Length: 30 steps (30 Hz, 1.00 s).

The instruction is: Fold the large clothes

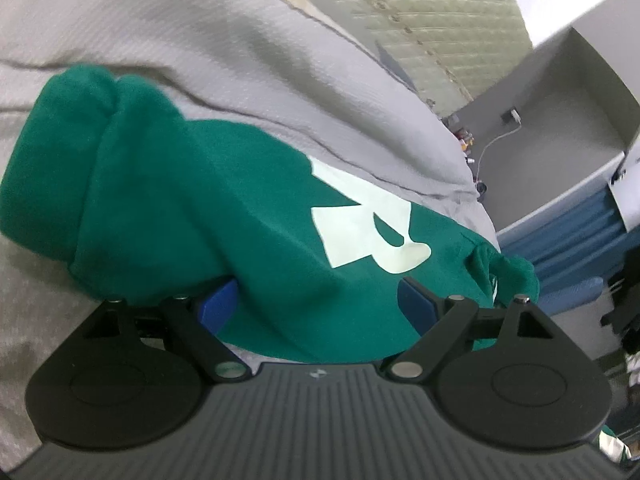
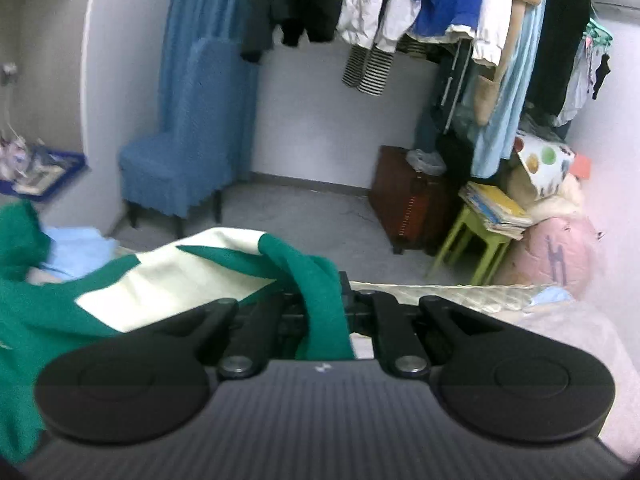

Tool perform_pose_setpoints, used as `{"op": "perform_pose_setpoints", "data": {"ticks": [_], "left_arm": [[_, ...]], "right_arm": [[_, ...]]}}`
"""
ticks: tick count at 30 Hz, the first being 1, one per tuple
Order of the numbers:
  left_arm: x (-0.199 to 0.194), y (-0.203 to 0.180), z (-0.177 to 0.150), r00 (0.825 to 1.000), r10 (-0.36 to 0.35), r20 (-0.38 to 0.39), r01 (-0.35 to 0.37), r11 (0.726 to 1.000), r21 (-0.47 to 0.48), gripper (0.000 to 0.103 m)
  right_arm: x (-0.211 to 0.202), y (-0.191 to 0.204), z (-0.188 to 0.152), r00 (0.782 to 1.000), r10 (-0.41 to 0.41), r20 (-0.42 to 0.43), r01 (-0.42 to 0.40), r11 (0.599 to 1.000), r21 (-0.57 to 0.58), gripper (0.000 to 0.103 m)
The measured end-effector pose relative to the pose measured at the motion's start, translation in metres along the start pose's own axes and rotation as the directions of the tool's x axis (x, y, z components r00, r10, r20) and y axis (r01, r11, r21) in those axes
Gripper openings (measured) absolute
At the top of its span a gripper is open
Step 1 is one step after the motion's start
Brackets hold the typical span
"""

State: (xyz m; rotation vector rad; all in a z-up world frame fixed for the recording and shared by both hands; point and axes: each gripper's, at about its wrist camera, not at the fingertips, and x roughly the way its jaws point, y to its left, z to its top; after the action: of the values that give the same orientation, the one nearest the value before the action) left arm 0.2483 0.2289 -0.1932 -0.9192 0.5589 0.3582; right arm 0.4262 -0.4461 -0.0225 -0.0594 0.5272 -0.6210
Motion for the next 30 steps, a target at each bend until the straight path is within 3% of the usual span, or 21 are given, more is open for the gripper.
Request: {"op": "perform_pose_setpoints", "data": {"ticks": [5,9,15,20,23,25,30], "left_arm": [[0.001,-0.033,-0.006,0.999,-0.002,0.044,-0.006,0.983,0.183,0.089],[0.015,-0.048,-0.015,0.999,0.014,0.049,-0.027,0.965,0.262,0.089],[0.036,-0.056,-0.022,0.998,0.052,0.031,-0.059,0.948,0.313,0.089],[0.042,-0.058,-0.026,0.998,0.06,0.012,-0.061,0.936,0.346,0.089],[0.04,-0.056,-0.026,0.999,0.04,-0.018,-0.031,0.938,0.347,0.089],[0.042,-0.057,-0.026,0.996,0.026,-0.081,0.005,0.93,0.368,0.089],[0.039,-0.054,-0.032,0.987,0.01,-0.163,0.054,0.922,0.383,0.089]], "right_arm": [[0.062,0.002,-0.038,0.998,-0.052,-0.02,0.051,0.997,-0.054,0.01],[0.101,0.005,-0.07,0.995,-0.064,-0.074,0.06,0.997,-0.051,0.01],[0.118,0.01,-0.105,0.99,-0.024,-0.136,0.03,0.999,0.045,0.012],[0.097,0.005,-0.106,0.992,-0.03,-0.121,0.052,0.982,0.184,0.015],[0.071,0.01,-0.107,0.992,-0.054,-0.114,0.074,0.981,0.18,0.041],[0.052,0.011,-0.11,0.995,-0.031,-0.099,0.049,0.981,0.188,0.069],[-0.018,0.02,-0.122,0.989,0.111,-0.101,-0.088,0.974,0.209,0.071]]}}
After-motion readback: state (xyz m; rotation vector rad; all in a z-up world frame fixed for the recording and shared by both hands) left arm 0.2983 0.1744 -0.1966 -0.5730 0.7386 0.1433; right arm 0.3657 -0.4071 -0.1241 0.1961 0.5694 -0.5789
